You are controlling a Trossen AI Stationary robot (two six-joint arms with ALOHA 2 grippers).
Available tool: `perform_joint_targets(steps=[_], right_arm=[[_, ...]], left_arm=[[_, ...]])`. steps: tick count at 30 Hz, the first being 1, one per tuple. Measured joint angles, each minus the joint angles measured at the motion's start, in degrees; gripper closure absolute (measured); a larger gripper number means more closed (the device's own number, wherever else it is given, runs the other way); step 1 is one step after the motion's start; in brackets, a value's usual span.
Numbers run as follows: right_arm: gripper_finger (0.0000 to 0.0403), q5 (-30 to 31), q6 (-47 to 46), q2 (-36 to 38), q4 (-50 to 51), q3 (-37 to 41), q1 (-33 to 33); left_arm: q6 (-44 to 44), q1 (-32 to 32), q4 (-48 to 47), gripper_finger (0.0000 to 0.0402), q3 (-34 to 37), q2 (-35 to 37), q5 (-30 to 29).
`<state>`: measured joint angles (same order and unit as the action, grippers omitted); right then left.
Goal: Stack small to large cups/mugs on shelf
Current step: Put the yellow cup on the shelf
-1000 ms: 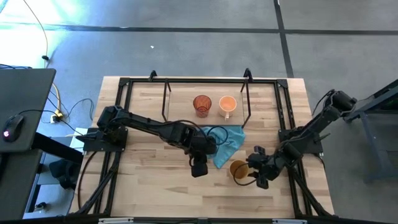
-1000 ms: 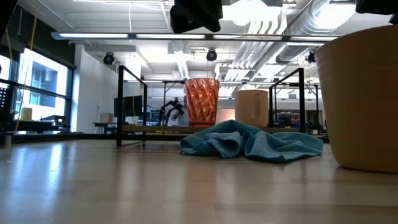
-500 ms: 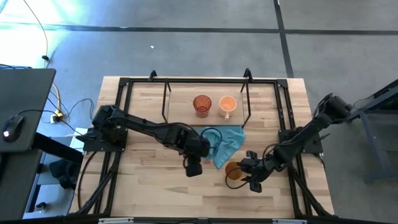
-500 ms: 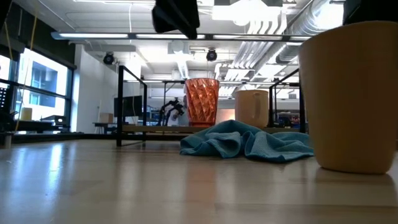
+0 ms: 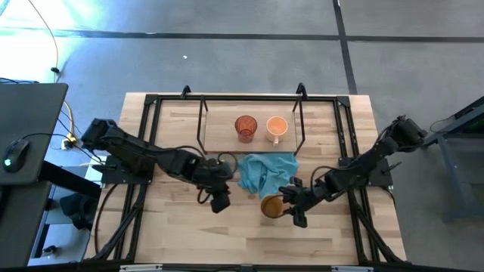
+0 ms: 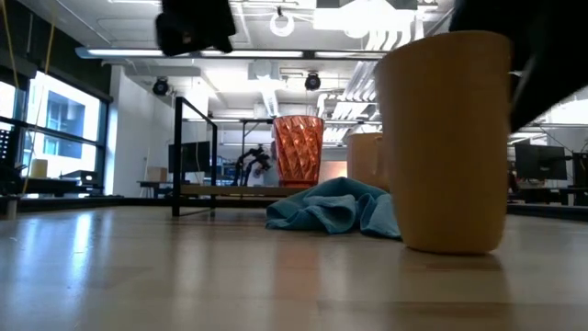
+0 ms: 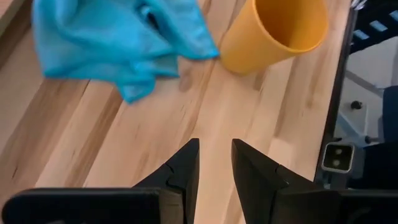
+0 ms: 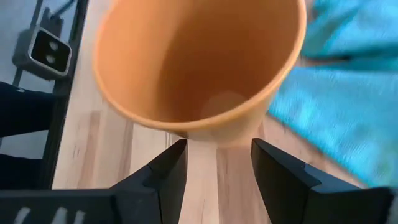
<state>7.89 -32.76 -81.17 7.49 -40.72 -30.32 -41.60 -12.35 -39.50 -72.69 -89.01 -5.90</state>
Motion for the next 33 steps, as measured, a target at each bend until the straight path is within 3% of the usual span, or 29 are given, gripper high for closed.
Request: perform_joint_targets(steps=[9,16,23,33], right_arm=[[0.0233,-4.34,3.71,-1.31,-0.17,-2.55,4.54],[0.0233,-8.88,2.74,-5.58,0.06,-2.78,3.64],[0.0233,-8.93,3.2,-7.8,-0.31,-4.2,2.86],[0.0233,-8.11,4.75,-8.17,-3.18,-4.23,4.11]], left_arm=[[-4.15,-3.59,2.9,0.0318,4.6,2.38,-3.02],[-5.94,-3.75,15.28,0.0318,8.54,2.44,-3.75],[-10.38,-3.75,27.51,0.0318,12.33,1.18,-2.21],[-12.08,-3.79,36.73,0.0318,12.9,-2.74,0.41]])
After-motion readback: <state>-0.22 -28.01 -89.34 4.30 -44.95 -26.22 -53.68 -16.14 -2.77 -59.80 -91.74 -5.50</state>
